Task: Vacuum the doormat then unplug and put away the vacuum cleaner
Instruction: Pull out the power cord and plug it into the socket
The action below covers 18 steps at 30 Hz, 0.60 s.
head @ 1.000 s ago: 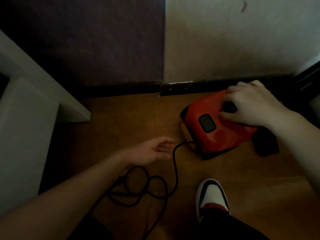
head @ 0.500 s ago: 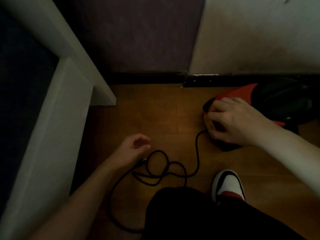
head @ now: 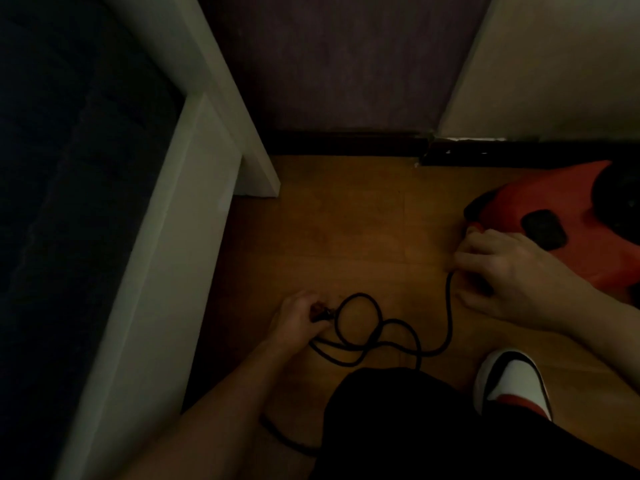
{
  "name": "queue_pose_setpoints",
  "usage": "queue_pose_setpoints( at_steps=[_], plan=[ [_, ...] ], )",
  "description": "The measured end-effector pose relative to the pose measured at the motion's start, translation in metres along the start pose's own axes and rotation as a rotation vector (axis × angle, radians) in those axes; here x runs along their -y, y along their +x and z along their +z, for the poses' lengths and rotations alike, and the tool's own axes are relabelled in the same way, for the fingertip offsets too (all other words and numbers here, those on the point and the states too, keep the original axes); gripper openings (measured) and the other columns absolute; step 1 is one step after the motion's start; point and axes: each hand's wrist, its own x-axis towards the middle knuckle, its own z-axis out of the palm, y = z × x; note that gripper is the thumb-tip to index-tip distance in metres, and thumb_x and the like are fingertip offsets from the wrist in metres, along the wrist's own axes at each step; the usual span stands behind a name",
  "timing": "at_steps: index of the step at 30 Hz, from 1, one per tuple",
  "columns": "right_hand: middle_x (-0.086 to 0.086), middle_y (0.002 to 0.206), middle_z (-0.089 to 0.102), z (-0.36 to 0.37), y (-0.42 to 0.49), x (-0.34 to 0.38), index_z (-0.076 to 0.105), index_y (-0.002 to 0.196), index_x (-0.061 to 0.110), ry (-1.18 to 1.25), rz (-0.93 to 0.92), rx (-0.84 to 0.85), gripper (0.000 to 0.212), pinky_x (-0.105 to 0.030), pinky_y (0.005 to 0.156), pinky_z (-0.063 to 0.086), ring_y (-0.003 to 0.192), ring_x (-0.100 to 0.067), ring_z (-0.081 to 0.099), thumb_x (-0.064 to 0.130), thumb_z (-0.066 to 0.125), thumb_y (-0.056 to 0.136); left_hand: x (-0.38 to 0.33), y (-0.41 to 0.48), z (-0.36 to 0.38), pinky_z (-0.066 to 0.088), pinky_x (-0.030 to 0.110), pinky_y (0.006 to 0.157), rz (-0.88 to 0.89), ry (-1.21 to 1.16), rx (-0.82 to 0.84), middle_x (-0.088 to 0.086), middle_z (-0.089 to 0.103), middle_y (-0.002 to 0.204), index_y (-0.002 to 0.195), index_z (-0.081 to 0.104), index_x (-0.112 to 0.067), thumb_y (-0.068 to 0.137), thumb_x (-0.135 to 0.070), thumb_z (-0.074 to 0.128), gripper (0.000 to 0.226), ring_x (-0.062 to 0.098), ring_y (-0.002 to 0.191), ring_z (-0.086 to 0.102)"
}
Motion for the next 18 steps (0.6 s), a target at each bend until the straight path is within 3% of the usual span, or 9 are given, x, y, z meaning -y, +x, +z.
queue_pose_setpoints(
  at_steps=[3, 6, 9, 12, 14, 16, 18],
  plan=[
    [-0.002, 0.099, 0.062, 0.0, 0.003, 0.0, 0.071, 0.103, 0.023, 0.046, -0.002, 0.003, 0.036, -0.035, 0.075, 0.042, 0.084, -0.024, 0.062, 0.041, 0.082, 0.074, 0.002, 0.004, 0.002, 0.052, 0.03, 0.083, -0.026, -0.025, -0.063, -0.004, 0.06, 0.106, 0.111, 0.07, -0.018, 0.089, -0.023, 0.072, 0.022, 0.015, 0.097, 0.06],
    [0.003, 0.1, 0.061, -0.006, 0.003, -0.001, 0.07, 0.104, 0.026, 0.051, 0.007, -0.01, 0.032, -0.045, 0.086, 0.049, 0.087, -0.02, 0.063, 0.044, 0.075, 0.078, -0.011, 0.01, -0.008, 0.049, 0.024, 0.078, -0.082, -0.183, -0.201, -0.006, 0.059, 0.101, 0.107, 0.069, -0.017, 0.09, -0.023, 0.071, 0.018, 0.011, 0.092, 0.058],
    [0.007, 0.101, 0.061, -0.021, 0.009, -0.001, 0.07, 0.104, 0.029, 0.039, 0.044, -0.031, 0.03, -0.053, 0.099, 0.047, 0.093, -0.02, 0.066, 0.047, 0.067, 0.08, -0.042, 0.013, -0.037, 0.05, 0.019, 0.078, -0.042, -0.368, -0.266, -0.009, 0.064, 0.107, 0.105, 0.067, -0.025, 0.09, -0.024, 0.07, 0.015, 0.004, 0.095, 0.061],
    [0.014, 0.095, 0.05, -0.048, 0.024, 0.006, 0.069, 0.101, 0.03, 0.002, 0.046, -0.071, 0.029, -0.055, 0.098, 0.049, 0.091, -0.02, 0.067, 0.046, 0.071, 0.077, -0.088, 0.012, -0.079, 0.049, 0.016, 0.074, 0.058, -0.452, -0.321, -0.014, 0.063, 0.107, 0.107, 0.063, -0.029, 0.091, -0.023, 0.067, 0.018, -0.002, 0.095, 0.06],
    [0.017, 0.096, 0.047, -0.076, 0.035, 0.012, 0.068, 0.104, 0.032, 0.017, 0.066, -0.074, 0.029, -0.053, 0.103, 0.047, 0.096, -0.019, 0.065, 0.046, 0.073, 0.078, -0.121, 0.008, -0.111, 0.049, 0.016, 0.074, 0.157, -0.5, -0.347, -0.014, 0.064, 0.108, 0.109, 0.063, -0.029, 0.092, -0.023, 0.066, 0.018, -0.001, 0.096, 0.06],
    [0.016, 0.105, 0.055, -0.109, 0.045, 0.016, 0.069, 0.112, 0.033, 0.106, 0.085, -0.092, 0.033, -0.047, 0.108, 0.042, 0.106, -0.013, 0.062, 0.05, 0.066, 0.084, -0.155, 0.002, -0.146, 0.051, 0.018, 0.076, 0.262, -0.548, -0.385, -0.012, 0.066, 0.104, 0.107, 0.064, -0.03, 0.093, -0.022, 0.066, 0.016, 0.001, 0.095, 0.062],
    [0.017, 0.111, 0.059, -0.143, 0.054, 0.02, 0.068, 0.118, 0.032, 0.251, 0.094, -0.146, 0.039, -0.036, 0.101, 0.046, 0.106, -0.006, 0.06, 0.053, 0.062, 0.086, -0.187, -0.009, -0.179, 0.05, 0.017, 0.075, 0.369, -0.593, -0.45, -0.011, 0.068, 0.095, 0.1, 0.065, -0.033, 0.091, -0.019, 0.069, 0.016, -0.001, 0.089, 0.064]
  ],
)
